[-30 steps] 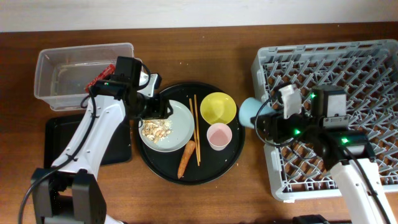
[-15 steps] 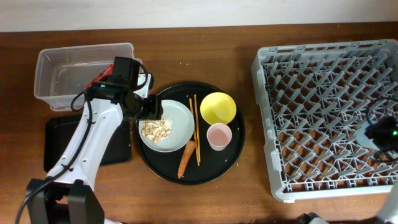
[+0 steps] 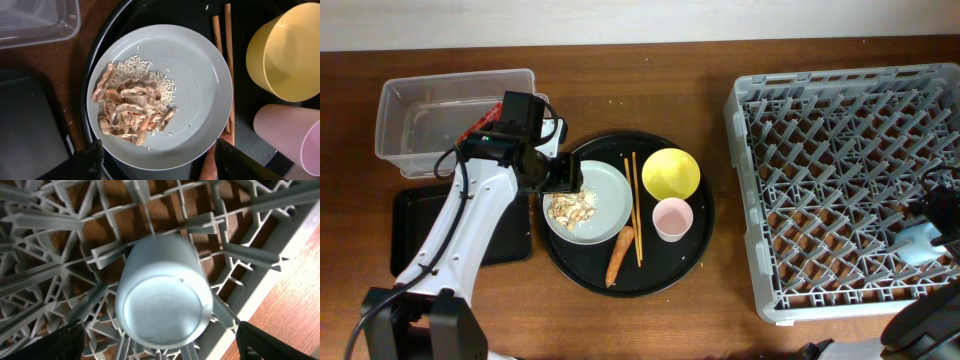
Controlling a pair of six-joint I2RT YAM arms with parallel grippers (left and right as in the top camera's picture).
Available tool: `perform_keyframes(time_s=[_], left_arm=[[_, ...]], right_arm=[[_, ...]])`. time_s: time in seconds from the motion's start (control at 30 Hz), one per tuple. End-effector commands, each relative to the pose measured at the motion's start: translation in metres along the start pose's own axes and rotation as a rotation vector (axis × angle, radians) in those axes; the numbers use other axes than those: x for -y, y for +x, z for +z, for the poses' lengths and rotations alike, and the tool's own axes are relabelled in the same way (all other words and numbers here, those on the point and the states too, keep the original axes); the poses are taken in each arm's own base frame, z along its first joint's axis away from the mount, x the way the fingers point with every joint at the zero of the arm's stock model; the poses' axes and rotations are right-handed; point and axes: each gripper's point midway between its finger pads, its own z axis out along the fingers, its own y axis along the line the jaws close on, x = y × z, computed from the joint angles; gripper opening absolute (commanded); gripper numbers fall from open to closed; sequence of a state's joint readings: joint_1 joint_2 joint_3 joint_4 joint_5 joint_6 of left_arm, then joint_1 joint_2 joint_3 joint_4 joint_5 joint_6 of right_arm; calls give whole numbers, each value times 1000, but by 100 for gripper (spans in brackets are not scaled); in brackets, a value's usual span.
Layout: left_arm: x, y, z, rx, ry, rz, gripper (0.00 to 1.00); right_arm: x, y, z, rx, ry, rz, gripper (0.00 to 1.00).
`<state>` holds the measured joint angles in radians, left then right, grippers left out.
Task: Sort waste into correct bins and load items into the dishwasher rack
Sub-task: 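Place the blue cup upside down in the dish rack with the right gripper, then grasp the pink cup with the left gripper and lift it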
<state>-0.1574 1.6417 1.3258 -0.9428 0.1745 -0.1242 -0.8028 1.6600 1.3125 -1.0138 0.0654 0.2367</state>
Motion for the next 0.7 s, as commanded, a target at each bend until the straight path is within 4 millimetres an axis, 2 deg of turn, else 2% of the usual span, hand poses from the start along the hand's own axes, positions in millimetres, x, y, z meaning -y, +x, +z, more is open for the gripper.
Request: perform_keyframes(time_s=[0.0,0.07,0.13,0.17,0.2,0.23,0.27,0.33,0.4,0.47,0.6,0.67], left_arm=[[-1,-3,-7,22,-5,9,70],[-1,-3,-7,22,-5,10,70],[0,-2,-7,21,-4,12,70],[7,-1,-6,18,2,31,70],[18,1,-4,15,11,90,70],[31,3,-3,12,22,135,70],[48,7,-1,10,38,181,70],[79,11,2,22,69,261,70],[109,14,5,45,102,337,70],[129,19,16,39,123,389,70],[161,53,53,-78,142,480,70],[169,63,67,-110,141,506,70]], right_arm=[[-18,-17,-31,49,-107,10,95],[-43,-18,-68,60,-231,-37,95],[-66,-9,-89,66,-294,-138,95],[-99,20,-105,49,-334,-303,95],[-114,36,-109,26,-343,-389,96],[-139,63,-112,-7,-358,-522,96],[-157,83,-116,-27,-372,-604,96],[-180,109,-122,-38,-384,-715,96],[-198,135,-127,-51,-402,-809,100],[-208,150,-131,-57,-413,-863,98],[-206,154,-131,-71,-408,-871,98],[-204,155,-131,-79,-403,-871,98]])
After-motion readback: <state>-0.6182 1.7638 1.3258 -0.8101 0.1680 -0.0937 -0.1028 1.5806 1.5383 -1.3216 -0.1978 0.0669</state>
